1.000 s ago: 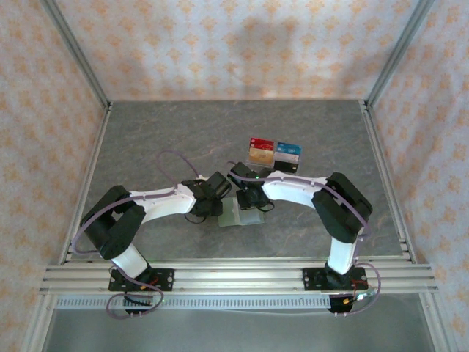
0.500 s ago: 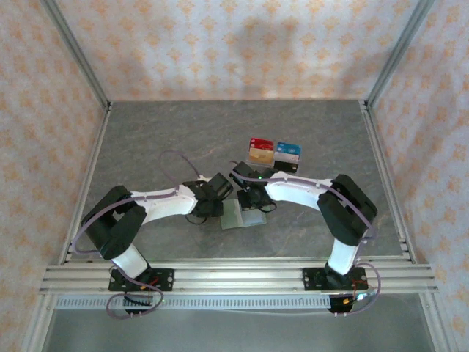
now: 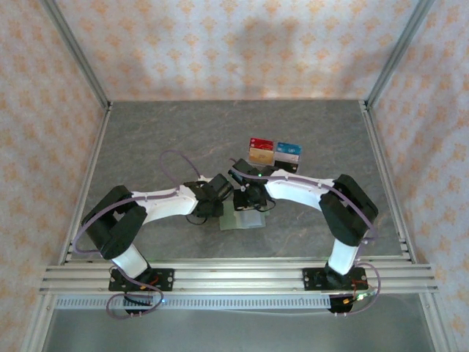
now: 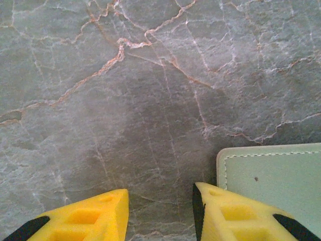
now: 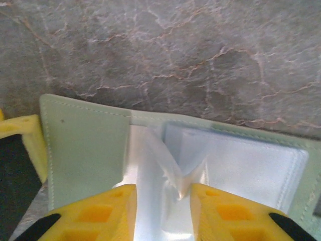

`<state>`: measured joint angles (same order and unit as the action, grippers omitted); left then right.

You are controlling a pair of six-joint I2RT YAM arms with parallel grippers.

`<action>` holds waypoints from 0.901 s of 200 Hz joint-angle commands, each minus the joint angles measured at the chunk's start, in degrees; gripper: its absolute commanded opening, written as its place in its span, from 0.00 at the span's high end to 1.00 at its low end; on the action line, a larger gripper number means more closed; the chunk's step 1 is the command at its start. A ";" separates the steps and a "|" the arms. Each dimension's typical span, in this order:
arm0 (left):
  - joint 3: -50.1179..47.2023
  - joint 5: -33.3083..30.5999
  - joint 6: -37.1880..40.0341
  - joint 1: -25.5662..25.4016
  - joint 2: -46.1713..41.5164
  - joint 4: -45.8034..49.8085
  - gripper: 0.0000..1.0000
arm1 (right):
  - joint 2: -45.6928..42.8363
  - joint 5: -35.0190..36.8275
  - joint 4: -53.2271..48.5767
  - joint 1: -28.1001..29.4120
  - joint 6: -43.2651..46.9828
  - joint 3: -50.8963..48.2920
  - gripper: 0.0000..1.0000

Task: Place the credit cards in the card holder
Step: Flip over the card slot in the card holder.

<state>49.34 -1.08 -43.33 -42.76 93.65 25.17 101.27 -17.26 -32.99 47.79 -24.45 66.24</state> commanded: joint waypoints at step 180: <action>-1.20 3.59 -0.79 -1.27 1.66 -1.35 0.62 | -6.55 -19.68 21.04 -5.19 -16.94 -9.39 0.31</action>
<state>49.34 -1.13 -43.42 -42.76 93.65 25.17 97.49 -34.04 -16.36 42.76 -38.02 58.06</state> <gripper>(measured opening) 0.382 0.690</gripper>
